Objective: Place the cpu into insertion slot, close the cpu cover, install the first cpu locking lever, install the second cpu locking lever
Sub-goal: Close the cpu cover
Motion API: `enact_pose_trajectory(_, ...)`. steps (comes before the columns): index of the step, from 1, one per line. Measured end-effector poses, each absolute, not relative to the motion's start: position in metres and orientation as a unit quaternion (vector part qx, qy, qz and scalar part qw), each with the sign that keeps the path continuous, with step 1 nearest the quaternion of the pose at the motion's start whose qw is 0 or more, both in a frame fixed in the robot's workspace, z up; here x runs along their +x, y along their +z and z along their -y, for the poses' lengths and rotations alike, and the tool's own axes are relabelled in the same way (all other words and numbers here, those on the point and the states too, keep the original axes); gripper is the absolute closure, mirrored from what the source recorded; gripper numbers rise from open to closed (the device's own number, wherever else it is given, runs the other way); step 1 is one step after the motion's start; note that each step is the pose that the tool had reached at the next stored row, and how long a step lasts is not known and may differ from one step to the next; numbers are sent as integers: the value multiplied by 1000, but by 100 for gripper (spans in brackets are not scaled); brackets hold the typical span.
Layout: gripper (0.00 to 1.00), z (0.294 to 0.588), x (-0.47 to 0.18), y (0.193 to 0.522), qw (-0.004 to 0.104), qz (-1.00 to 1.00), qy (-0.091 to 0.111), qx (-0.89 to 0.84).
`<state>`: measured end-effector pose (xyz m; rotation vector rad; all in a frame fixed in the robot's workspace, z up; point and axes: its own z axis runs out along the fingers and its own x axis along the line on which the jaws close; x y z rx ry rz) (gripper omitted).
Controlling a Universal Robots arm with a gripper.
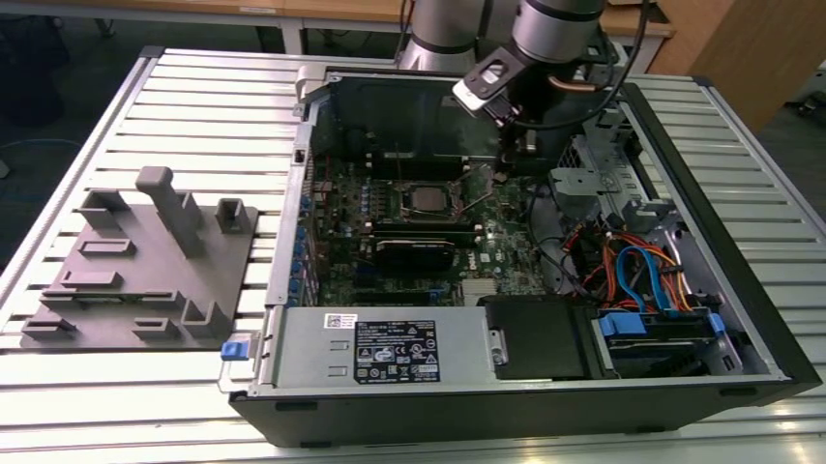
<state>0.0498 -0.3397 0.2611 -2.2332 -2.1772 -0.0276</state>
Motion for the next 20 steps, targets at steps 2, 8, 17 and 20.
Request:
enact_pose_trajectory(2,90,340,51,261,11,698,-9,-716)
enact_pose_trajectory(8,90,340,54,257,12,698,-8,-716)
enact_pose_trajectory(17,90,340,54,251,14,698,-6,-716)
enact_pose_trajectory(20,90,340,53,251,14,698,-6,-716)
